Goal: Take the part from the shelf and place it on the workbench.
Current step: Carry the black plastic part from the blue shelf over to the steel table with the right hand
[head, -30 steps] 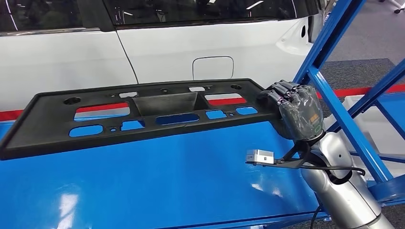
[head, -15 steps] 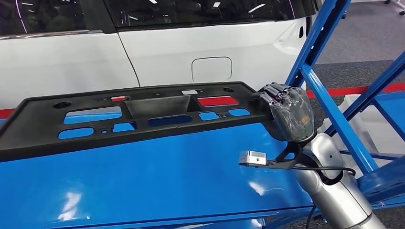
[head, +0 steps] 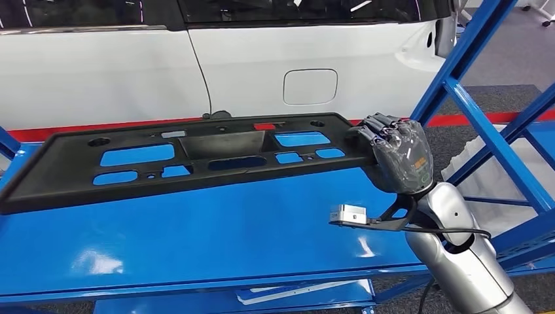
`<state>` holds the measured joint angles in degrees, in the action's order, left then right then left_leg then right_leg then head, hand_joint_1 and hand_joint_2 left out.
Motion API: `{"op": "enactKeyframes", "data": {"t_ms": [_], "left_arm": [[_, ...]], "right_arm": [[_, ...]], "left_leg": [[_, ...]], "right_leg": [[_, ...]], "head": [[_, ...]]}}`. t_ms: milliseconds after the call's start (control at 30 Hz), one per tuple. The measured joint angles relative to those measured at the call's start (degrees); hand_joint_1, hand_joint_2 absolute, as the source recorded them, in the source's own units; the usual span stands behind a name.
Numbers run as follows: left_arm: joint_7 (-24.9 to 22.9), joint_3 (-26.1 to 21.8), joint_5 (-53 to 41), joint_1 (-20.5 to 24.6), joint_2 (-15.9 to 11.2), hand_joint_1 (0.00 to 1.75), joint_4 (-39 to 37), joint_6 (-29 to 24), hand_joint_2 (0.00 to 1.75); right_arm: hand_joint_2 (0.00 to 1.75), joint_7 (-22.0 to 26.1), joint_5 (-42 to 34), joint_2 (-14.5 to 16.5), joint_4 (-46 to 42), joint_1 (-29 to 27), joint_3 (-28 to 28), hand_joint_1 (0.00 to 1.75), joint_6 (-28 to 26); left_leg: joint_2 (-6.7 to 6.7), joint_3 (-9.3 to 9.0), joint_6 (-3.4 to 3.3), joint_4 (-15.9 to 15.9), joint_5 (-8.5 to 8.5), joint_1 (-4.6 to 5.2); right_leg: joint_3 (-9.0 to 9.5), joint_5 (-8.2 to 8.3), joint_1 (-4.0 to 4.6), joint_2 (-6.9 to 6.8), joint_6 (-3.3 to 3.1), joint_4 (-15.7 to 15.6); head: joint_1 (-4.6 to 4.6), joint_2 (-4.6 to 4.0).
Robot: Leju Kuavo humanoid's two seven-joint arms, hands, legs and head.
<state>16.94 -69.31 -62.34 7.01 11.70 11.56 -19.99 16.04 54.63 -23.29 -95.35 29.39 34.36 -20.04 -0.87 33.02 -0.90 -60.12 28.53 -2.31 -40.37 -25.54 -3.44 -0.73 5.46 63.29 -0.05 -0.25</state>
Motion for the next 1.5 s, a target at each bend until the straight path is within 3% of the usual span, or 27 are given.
{"op": "enactKeyframes", "data": {"t_ms": [67,100,133,167,200,267,300,367,433,500,567,600,633,667,733,800,933,967,1033,1100,1133,1167,1233,1267,1333,1433,1500], "left_arm": [[-0.01,0.00,0.00,-0.01,-0.01,0.00,0.00,-0.01,0.00],[-0.02,0.00,0.00,-0.02,0.01,0.00,-0.01,-0.01,0.00],[-0.04,0.00,0.00,-0.02,0.02,0.00,-0.02,-0.01,0.00],[-0.08,0.00,0.00,-0.03,0.04,0.00,-0.04,-0.01,0.00],[-0.11,0.00,0.00,-0.02,0.07,0.00,-0.05,-0.02,0.00],[-0.17,-0.01,0.01,0.00,0.15,0.00,-0.07,-0.03,0.00],[-0.20,-0.01,0.02,0.00,0.19,0.00,-0.07,-0.04,0.00],[-0.27,0.00,0.01,-0.03,0.27,0.00,-0.10,-0.05,0.00],[-0.30,0.00,0.00,-0.05,0.26,0.00,-0.13,-0.13,0.00],[-0.32,0.00,0.00,-0.05,0.19,0.00,-0.13,-0.23,0.00],[-0.34,0.00,0.01,-0.06,0.14,0.00,-0.13,-0.24,0.00],[-0.37,0.00,0.01,-0.07,0.10,0.00,-0.13,-0.24,0.00],[-0.39,-0.01,0.01,-0.08,0.07,0.00,-0.13,-0.23,0.00],[-0.42,-0.01,0.00,-0.09,0.03,0.00,-0.13,-0.23,0.00],[-0.46,-0.01,0.00,-0.03,-0.03,0.00,-0.13,-0.21,0.00],[-0.48,0.00,0.00,0.02,-0.07,0.00,-0.13,-0.11,0.00],[-0.50,0.00,0.01,0.07,-0.14,0.00,-0.14,0.07,0.00],[-0.50,0.00,0.02,0.08,-0.16,0.00,-0.15,0.08,0.00],[-0.50,0.00,0.02,0.08,-0.17,0.00,-0.15,0.11,0.00],[-0.52,0.00,0.03,0.06,-0.16,0.00,-0.15,0.14,0.00],[-0.54,0.00,0.05,0.05,-0.15,0.00,-0.15,0.16,0.00],[-0.55,-0.01,0.13,0.05,-0.14,0.00,-0.15,0.20,0.00],[-0.58,-0.01,0.33,0.05,-0.16,0.00,-0.15,0.27,0.00],[-0.60,-0.01,0.43,0.07,-0.20,0.00,-0.15,0.28,0.00],[-0.66,-0.01,0.49,0.06,-0.28,0.00,-0.15,0.28,0.00],[-0.72,-0.02,0.50,-0.03,-0.30,0.00,-0.15,0.27,0.00],[-0.72,-0.02,0.50,-0.06,-0.32,0.00,-0.15,0.28,0.00]], "right_arm": [[1.75,-0.10,0.14,-0.08,0.00,-0.13,0.02,1.75,0.02],[1.75,-0.16,0.25,-0.09,0.01,-0.27,0.02,1.75,0.03],[1.75,-0.24,0.36,-0.09,0.01,-0.44,0.03,1.75,0.03],[1.75,-0.29,0.48,-0.09,0.01,-0.57,0.02,1.75,0.03],[1.75,-0.33,0.59,-0.09,0.00,-0.65,-0.01,1.75,0.03],[1.75,-0.37,0.76,-0.08,-0.05,-0.74,-0.12,1.75,0.02],[1.75,-0.38,0.80,-0.10,-0.09,-0.75,-0.19,1.75,0.01],[1.75,-0.42,0.87,-0.14,-0.15,-0.83,-0.34,1.75,-0.01],[1.75,-0.45,0.92,-0.13,-0.16,-0.95,-0.43,1.75,-0.02],[1.75,-0.45,0.98,-0.07,-0.16,-1.11,-0.44,1.75,-0.03],[1.75,-0.45,1.07,-0.07,-0.16,-1.37,-0.45,1.75,-0.03],[1.75,-0.45,1.10,-0.07,-0.16,-1.56,-0.45,1.75,-0.03],[1.75,-0.45,1.12,-0.07,-0.16,-1.74,-0.44,1.75,-0.03],[1.75,-0.45,1.13,-0.07,-0.16,-1.88,-0.44,1.75,-0.03],[1.75,-0.45,1.11,-0.07,-0.16,-2.03,-0.48,1.75,-0.04],[1.75,-0.45,1.12,-0.10,-0.16,-2.07,-0.57,1.75,-0.08],[1.75,-0.42,1.16,-0.18,-0.16,-2.24,-0.81,1.75,-0.13],[1.75,-0.41,1.17,-0.26,-0.16,-2.25,-0.88,1.75,-0.14],[1.75,-0.40,1.17,-0.47,-0.16,-2.33,-0.97,1.75,-0.14],[1.75,-0.40,1.18,-0.57,-0.16,-2.64,-0.98,1.75,-0.16],[1.75,-0.40,1.20,-0.59,-0.16,-2.84,-0.98,1.75,-0.17],[1.75,-0.40,1.23,-0.59,-0.16,-2.99,-0.98,1.75,-0.17],[1.75,-0.39,1.43,-0.53,-0.16,-3.11,-0.98,1.75,-0.18],[1.75,-0.41,1.58,-0.44,-0.17,-3.13,-0.96,1.75,-0.18],[1.75,-0.49,1.84,-0.26,-0.17,-3.21,-0.94,1.75,-0.18],[1.75,-0.72,2.18,0.05,-0.17,-3.41,-0.91,1.75,-0.18],[1.75,-1.02,2.68,0.34,-0.25,-3.54,-0.90,1.75,-0.18]], "left_leg": [[0.15,1.03,-0.75,-0.03,-0.77,0.51],[0.22,1.52,-0.97,-0.05,-1.15,0.84],[0.25,1.96,-1.14,-0.06,-1.50,1.21],[0.24,2.33,-1.24,-0.07,-1.82,1.55],[0.22,2.59,-1.28,-0.07,-2.10,1.83],[0.21,2.83,-1.06,0.05,-2.65,2.14],[0.23,2.84,-0.83,0.13,-2.90,2.20],[0.30,2.80,-0.20,0.39,-3.39,2.26],[0.35,3.21,0.34,-0.08,-2.95,2.28],[0.40,4.68,0.87,-3.63,0.29,2.12],[0.43,7.07,1.53,-10.38,4.67,1.81],[0.45,7.85,1.84,-13.04,5.80,1.64],[0.51,7.78,2.11,-13.95,5.82,1.47],[0.60,6.49,2.31,-12.53,4.76,1.29],[0.79,1.55,2.42,-5.10,1.97,0.94],[0.73,-1.53,1.85,0.09,0.45,1.07],[0.73,-1.13,-0.28,1.54,-0.68,1.32],[0.80,-0.93,-0.83,1.93,-1.23,1.22],[0.90,-0.19,-1.43,2.33,-2.20,1.14],[0.91,0.87,-1.41,2.29,-2.97,1.13],[0.90,1.34,-1.28,2.26,-3.32,1.09],[0.89,1.72,-1.08,2.23,-3.64,1.01],[0.84,2.22,-0.45,2.10,-4.16,0.77],[0.79,2.42,-0.05,2.03,-4.40,0.77],[0.70,2.72,0.74,2.00,-4.92,0.97],[0.65,3.17,1.71,1.99,-5.35,0.82],[0.70,4.61,2.05,-1.08,-2.61,0.61]], "right_leg": [[-2.67,-4.29,0.48,0.11,-0.65,8.18],[-3.17,-5.42,0.85,0.20,-0.70,10.87],[-2.51,-5.75,1.25,0.29,-0.71,11.47],[-0.55,-5.32,1.71,0.37,-0.79,9.52],[2.43,-4.60,2.16,0.41,-1.09,5.64],[7.59,-3.85,3.14,0.47,-2.50,-1.67],[8.91,-3.69,3.57,0.53,-3.15,-3.64],[9.10,-3.16,4.15,0.61,-3.97,-4.45],[8.87,-2.44,3.35,0.53,-4.99,-5.21],[8.48,-1.56,2.56,0.34,-6.11,-5.72],[7.70,-0.94,2.77,0.20,-6.58,-5.71],[7.30,-0.67,2.82,0.16,-6.57,-5.66],[6.92,-0.43,2.83,0.15,-6.46,-5.59],[6.60,-0.24,2.81,0.15,-6.31,-5.47],[6.09,0.01,2.77,0.16,-5.97,-5.08],[5.75,0.30,2.95,0.14,-5.48,-4.74],[4.98,0.83,3.22,0.21,-3.92,-4.55],[4.34,0.02,3.21,0.29,-3.79,-3.48],[1.71,-3.52,2.89,0.45,-3.92,2.44],[-0.92,-6.97,2.58,0.47,-3.71,9.89],[-1.03,-7.62,2.41,0.47,-3.32,11.40],[0.16,-7.36,2.21,0.46,-2.78,10.37],[5.58,-5.38,1.63,0.46,-1.54,2.13],[8.10,-4.44,1.66,0.60,-1.27,-1.92],[10.19,-3.54,1.88,0.89,-1.79,-5.74],[9.44,-2.62,2.00,0.95,-3.43,-5.40],[8.80,-1.87,1.84,0.80,-4.65,-5.45]], "head": [[0.75,0.00],[1.01,-0.01],[1.16,-0.01],[1.25,-0.01],[1.27,-0.01],[1.14,-0.01],[1.14,-0.01],[1.16,-0.01],[1.10,-0.01],[0.59,-0.01],[0.13,-0.01],[0.04,-0.01],[-0.02,-0.01],[-0.09,-0.01],[-0.33,-0.01],[-0.37,-0.01],[-0.34,-0.01],[-0.21,-0.01],[0.27,-0.01],[0.67,-0.01],[0.74,-0.01],[0.79,-0.01],[0.93,-0.01],[1.09,-0.01],[1.12,0.00],[0.54,0.00],[-0.02,0.00]]}}
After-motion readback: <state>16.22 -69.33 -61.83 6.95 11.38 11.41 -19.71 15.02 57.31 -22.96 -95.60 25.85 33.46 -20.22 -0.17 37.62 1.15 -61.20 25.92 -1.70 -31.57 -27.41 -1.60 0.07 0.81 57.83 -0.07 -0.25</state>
